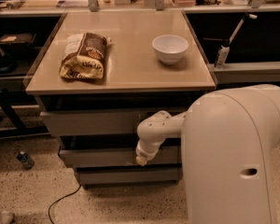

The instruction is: Close middle drawer

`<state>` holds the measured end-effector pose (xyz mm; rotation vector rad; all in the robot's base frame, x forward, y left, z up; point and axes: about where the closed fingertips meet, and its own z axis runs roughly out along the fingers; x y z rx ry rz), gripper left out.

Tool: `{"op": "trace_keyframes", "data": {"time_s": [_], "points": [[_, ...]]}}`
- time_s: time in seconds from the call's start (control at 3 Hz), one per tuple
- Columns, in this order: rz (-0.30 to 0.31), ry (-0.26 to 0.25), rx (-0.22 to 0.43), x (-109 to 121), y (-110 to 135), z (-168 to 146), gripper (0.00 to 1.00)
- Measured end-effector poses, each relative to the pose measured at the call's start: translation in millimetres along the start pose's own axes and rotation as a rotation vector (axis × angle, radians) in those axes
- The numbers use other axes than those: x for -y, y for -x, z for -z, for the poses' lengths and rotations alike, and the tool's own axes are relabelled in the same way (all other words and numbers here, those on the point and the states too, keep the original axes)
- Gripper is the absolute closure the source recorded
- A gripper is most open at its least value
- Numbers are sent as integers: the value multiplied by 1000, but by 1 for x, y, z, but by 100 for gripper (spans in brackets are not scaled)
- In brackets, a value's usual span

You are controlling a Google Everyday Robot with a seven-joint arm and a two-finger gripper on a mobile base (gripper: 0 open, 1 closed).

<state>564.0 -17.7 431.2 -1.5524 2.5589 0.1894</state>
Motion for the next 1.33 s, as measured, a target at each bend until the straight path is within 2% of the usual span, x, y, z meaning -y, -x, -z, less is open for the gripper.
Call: {"op": "trace_keyframes", "data": {"time_s": [0.67,1.0,1.33], "points": [[0,0,0,0,0,0,11],[0,0,0,0,0,0,0],[0,0,0,0,0,0,0]]}}
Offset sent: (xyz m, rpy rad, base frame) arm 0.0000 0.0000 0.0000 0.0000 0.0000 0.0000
